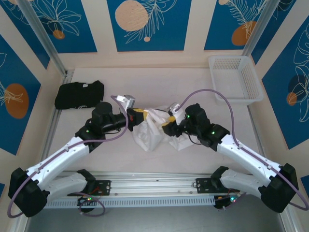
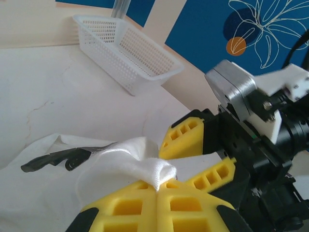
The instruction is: Fold the inside-out t-shirt
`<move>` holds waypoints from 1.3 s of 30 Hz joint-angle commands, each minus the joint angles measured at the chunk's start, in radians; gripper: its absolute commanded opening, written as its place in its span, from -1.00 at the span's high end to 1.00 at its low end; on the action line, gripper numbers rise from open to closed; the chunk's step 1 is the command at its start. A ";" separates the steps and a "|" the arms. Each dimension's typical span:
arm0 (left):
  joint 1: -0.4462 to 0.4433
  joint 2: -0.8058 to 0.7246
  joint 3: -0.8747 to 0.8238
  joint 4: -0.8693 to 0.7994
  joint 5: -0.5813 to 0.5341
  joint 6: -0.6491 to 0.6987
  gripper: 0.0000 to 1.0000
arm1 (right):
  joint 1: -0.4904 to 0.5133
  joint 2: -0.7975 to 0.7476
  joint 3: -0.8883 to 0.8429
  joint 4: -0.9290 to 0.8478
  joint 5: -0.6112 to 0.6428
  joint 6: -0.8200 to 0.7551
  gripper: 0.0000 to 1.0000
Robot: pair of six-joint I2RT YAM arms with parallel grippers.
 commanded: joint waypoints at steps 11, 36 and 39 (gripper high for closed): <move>0.008 -0.009 0.000 0.027 0.017 0.001 1.00 | 0.078 0.167 0.113 0.108 0.135 -0.137 -0.06; 0.009 0.046 0.051 -0.223 -0.526 0.154 0.21 | -0.276 0.105 0.035 0.411 -0.830 0.450 1.00; 0.006 -0.017 0.028 -0.245 -0.505 0.146 0.02 | -0.290 0.118 0.028 0.438 -0.832 0.478 1.00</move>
